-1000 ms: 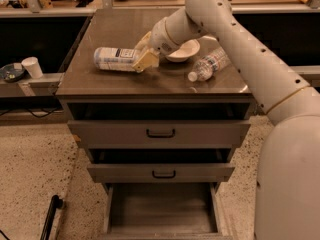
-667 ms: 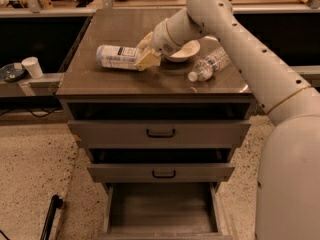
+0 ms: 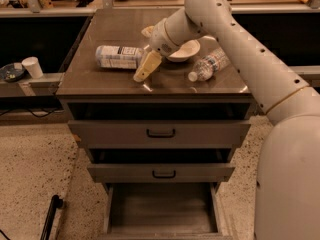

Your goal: Pick blue plastic bottle from bottom drawer and place on counter

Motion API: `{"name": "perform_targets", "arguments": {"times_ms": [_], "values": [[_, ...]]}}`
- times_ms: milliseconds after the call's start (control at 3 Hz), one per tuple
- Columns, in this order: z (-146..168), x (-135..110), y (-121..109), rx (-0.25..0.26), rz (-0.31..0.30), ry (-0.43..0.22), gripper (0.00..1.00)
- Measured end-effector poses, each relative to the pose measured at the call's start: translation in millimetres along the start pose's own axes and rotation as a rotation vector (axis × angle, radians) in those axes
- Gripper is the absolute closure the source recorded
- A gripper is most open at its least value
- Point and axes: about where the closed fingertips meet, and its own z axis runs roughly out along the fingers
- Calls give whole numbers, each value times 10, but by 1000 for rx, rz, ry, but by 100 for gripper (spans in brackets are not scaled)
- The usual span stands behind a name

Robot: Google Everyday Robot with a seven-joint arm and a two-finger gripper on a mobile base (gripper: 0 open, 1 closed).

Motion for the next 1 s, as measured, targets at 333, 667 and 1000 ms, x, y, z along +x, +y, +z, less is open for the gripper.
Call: {"name": "perform_targets", "arguments": {"times_ms": [333, 667, 1000], "values": [[-13, -38, 7, -48, -3, 5, 0], [-801, -309, -10, -25, -14, 72, 0], [-803, -313, -9, -25, -15, 72, 0]]}}
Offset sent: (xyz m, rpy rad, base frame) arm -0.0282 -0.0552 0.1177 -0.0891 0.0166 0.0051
